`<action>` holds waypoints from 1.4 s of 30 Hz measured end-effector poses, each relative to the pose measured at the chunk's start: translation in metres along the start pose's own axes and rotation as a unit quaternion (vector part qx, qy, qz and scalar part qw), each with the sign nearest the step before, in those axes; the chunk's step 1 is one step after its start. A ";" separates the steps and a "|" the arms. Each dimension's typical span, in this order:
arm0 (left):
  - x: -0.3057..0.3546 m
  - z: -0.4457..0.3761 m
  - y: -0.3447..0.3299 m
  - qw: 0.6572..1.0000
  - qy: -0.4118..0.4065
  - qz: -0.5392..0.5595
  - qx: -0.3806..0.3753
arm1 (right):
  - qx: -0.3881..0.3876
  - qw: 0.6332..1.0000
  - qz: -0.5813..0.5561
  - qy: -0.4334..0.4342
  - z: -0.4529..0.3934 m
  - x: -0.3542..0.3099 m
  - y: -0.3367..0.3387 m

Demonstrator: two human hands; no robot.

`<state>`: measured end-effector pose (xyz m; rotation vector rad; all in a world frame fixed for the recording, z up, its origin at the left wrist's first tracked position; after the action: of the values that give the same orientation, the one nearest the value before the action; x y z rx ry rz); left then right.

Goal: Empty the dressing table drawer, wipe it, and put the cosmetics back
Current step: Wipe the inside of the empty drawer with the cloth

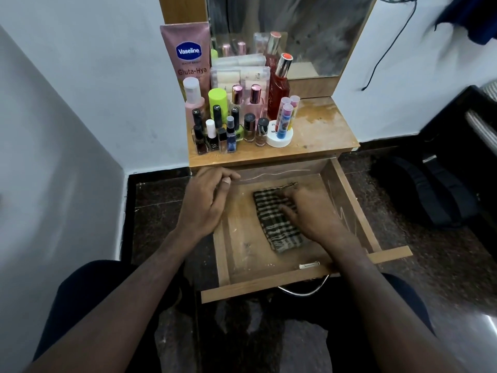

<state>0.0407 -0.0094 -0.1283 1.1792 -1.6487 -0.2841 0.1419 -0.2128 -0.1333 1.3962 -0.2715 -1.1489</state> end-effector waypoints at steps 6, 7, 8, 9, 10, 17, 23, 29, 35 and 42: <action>-0.027 0.025 0.011 0.975 0.185 0.039 0.115 | -0.096 0.990 0.103 0.013 -0.026 0.003 -0.029; -0.028 0.027 0.003 0.966 0.231 0.064 0.098 | -0.095 0.992 0.088 0.006 -0.029 -0.003 -0.035; -0.028 0.029 -0.005 0.957 0.267 0.086 0.074 | -0.096 0.993 0.075 0.001 -0.032 -0.011 -0.041; -0.028 0.030 -0.012 0.952 0.285 0.097 0.054 | -0.099 0.992 0.075 0.002 -0.035 -0.022 -0.049; -0.027 0.030 -0.015 0.952 0.289 0.093 0.043 | -0.100 0.991 0.084 0.010 -0.037 -0.036 -0.058; -0.027 0.021 -0.024 0.954 0.300 0.010 0.004 | -0.077 0.987 0.132 0.048 -0.041 -0.079 -0.085; -0.028 0.025 -0.027 0.960 0.275 -0.030 -0.034 | -0.077 0.986 0.140 -0.042 -0.039 0.040 -0.028; -0.021 0.025 -0.026 0.957 0.283 -0.053 -0.029 | -0.070 0.983 0.124 -0.116 -0.033 0.048 -0.019; -0.016 0.028 -0.029 0.953 0.295 -0.053 -0.034 | -0.088 0.986 0.136 -0.034 -0.033 -0.055 -0.067; -0.017 0.028 -0.024 0.951 0.301 -0.064 -0.032 | -0.078 0.987 0.140 0.026 -0.038 -0.057 -0.081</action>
<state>0.0299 -0.0178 -0.1668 1.1769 -1.0251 -0.0434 0.1049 -0.1281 -0.1857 1.2055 -0.3231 -0.8808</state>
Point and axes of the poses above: each hand's wrist, its own z-axis away from the middle knuckle, its own y-axis out of the back of the hand, x = y × z, the point moved 6 cm from there along -z, towards the middle knuckle, and after that the axes turned 7 degrees about -z, right-handed, at the moved point
